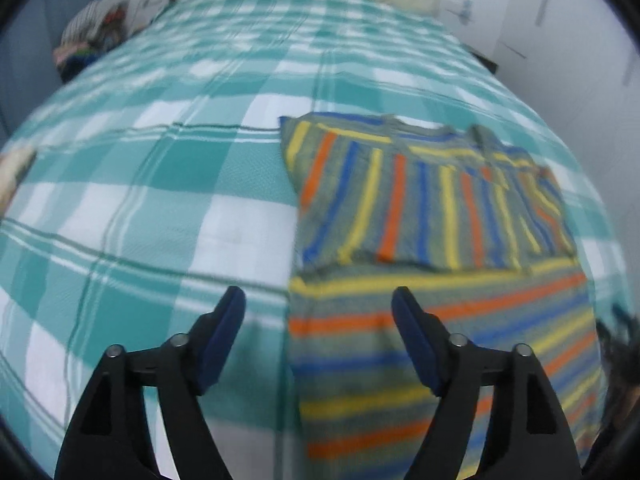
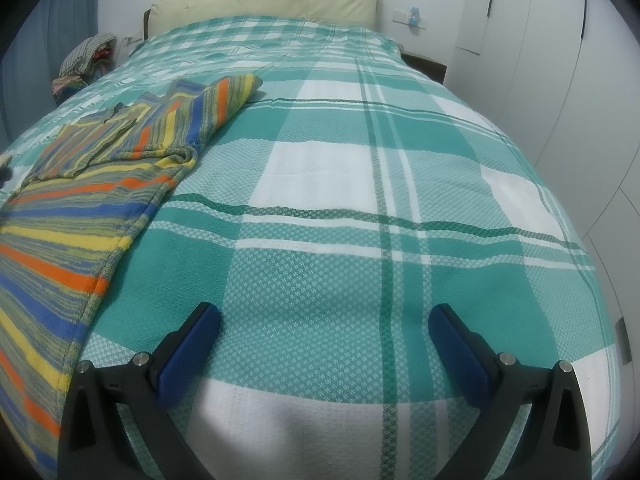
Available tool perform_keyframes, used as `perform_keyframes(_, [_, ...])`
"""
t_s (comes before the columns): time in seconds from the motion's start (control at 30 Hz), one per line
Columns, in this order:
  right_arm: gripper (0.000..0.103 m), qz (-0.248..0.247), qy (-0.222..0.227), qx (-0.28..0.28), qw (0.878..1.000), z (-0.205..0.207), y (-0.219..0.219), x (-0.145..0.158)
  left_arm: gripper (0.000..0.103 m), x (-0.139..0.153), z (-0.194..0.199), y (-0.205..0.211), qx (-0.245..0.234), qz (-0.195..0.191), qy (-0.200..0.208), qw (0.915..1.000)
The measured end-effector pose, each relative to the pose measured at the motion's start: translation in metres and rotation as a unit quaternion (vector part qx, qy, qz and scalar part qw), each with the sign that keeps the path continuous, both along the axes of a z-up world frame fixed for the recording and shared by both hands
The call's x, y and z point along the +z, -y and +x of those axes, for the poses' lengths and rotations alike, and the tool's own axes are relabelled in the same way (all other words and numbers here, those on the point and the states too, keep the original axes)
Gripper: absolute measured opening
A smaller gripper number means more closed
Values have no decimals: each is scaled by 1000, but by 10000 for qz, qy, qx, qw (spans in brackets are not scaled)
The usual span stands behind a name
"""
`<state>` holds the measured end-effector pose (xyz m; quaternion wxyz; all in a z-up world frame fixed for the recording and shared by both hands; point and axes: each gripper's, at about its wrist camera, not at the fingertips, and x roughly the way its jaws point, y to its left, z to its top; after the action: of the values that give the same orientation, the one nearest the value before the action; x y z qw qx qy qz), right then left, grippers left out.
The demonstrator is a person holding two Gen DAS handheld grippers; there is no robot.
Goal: Fold small clothes
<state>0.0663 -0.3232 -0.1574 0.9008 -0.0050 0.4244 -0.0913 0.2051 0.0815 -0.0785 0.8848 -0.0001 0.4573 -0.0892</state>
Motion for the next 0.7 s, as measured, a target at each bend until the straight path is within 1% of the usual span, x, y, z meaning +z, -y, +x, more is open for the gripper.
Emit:
perform_keyframes(0.1, [102,-26,-3,-21,10000,-1,0,2,81,8,-43,14,-231,46,212,9995])
perform_keyframes(0.13, [102,-82,17,-93,9999,-4,-1,8,84,11,-52,17,-246,31,257,9994])
perform_keyframes(0.17, [102,-97,57,-127,9999,-7,-3,12,91,12,-70,23,-264,-10,352,9990])
perform_keyframes(0.23, [102,-176,347,-113,9992,-22,-13,28,97,12,-89,31,-245,-40,516,9984])
perform_keyframes(0.27, [102,-289,444,-112,9985,-27,-18,32,98,9,-100,37,-219,-12,663,9976])
perform_keyframes(0.3, [102,-539,547,-133,9970,-32,-25,35,98,3,-107,42,-213,33,812,9965])
perform_keyframes(0.37, [102,-795,585,-210,9949,-32,-29,34,98,-10,-108,51,-241,139,951,9951])
perform_keyframes(0.43, [102,-808,527,-258,9950,-29,-25,25,98,-27,-104,59,-286,364,969,9942])
perform_keyframes(0.47, [102,-803,500,-280,9951,-27,-24,20,98,-36,-101,63,-337,512,893,9941])
perform_keyframes(0.5, [102,-827,440,-319,9951,-25,-23,14,98,-42,-98,66,-356,580,755,9948])
perform_keyframes(0.53, [102,-818,328,-333,9955,-22,-22,8,98,-48,-93,66,-359,589,593,9958])
perform_keyframes(0.7, [102,-857,272,-322,9954,-19,-22,6,101,-49,-88,61,-289,441,472,9975])
